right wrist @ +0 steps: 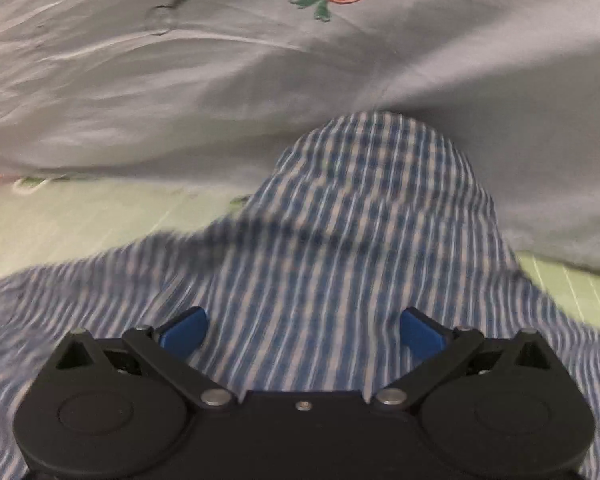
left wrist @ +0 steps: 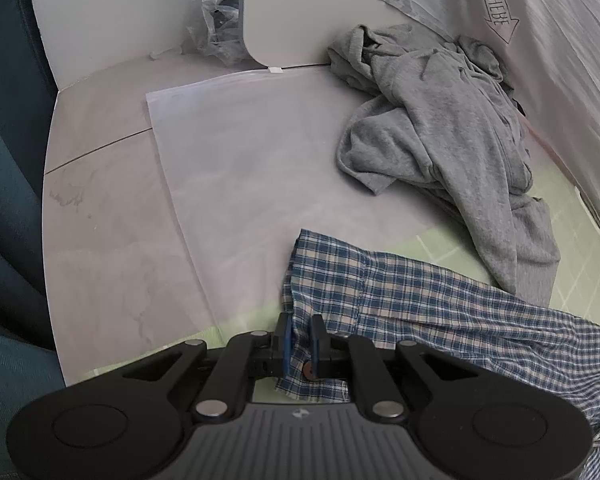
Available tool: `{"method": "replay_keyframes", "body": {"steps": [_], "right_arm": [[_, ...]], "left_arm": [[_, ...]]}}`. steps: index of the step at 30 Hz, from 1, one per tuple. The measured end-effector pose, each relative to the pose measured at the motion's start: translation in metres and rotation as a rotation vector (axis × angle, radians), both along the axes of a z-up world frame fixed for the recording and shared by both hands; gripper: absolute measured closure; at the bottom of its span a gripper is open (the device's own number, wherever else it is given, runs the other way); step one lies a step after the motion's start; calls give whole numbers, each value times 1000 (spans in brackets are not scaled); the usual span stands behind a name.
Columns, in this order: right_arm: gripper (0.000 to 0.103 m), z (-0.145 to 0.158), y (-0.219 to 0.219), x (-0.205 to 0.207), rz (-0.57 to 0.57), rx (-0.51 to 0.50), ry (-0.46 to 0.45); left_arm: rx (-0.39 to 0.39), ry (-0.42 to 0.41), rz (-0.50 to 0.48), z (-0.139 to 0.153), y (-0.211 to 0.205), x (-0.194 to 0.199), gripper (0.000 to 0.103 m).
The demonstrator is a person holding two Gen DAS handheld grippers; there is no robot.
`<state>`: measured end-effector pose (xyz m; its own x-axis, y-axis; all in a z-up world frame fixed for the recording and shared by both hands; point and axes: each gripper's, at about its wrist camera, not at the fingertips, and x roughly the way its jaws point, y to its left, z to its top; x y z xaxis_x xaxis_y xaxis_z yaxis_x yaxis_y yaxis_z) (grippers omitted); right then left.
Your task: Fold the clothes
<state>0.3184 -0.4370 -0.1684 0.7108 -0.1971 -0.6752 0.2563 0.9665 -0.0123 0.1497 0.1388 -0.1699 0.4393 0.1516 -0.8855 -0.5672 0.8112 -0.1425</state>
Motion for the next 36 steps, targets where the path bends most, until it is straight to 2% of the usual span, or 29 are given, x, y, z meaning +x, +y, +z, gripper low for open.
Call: {"method": "replay_keyframes", "body": {"steps": [6, 8, 14, 20, 24, 28, 30, 36], "right_arm": [[0, 3, -17, 59, -2, 0, 39], [0, 2, -21, 67, -1, 17, 38], [0, 5, -28, 53, -21, 47, 7], [0, 12, -36, -32, -188, 118, -47], [0, 7, -44, -116, -294, 126, -9], [0, 1, -25, -193, -311, 43, 73], [0, 2, -20, -229, -334, 56, 87], [0, -3, -9, -287, -387, 40, 54]], "left_arm": [[12, 3, 2, 0, -2, 0, 90], [12, 3, 6, 0, -2, 0, 90], [-6, -8, 13, -1, 1, -2, 90], [-2, -24, 8, -1, 0, -4, 90], [-3, -29, -7, -1, -1, -4, 91], [-16, -57, -26, 1, -4, -7, 92], [-20, -68, -44, 3, -6, -8, 92], [-54, -111, -83, 7, -17, -11, 95]]}}
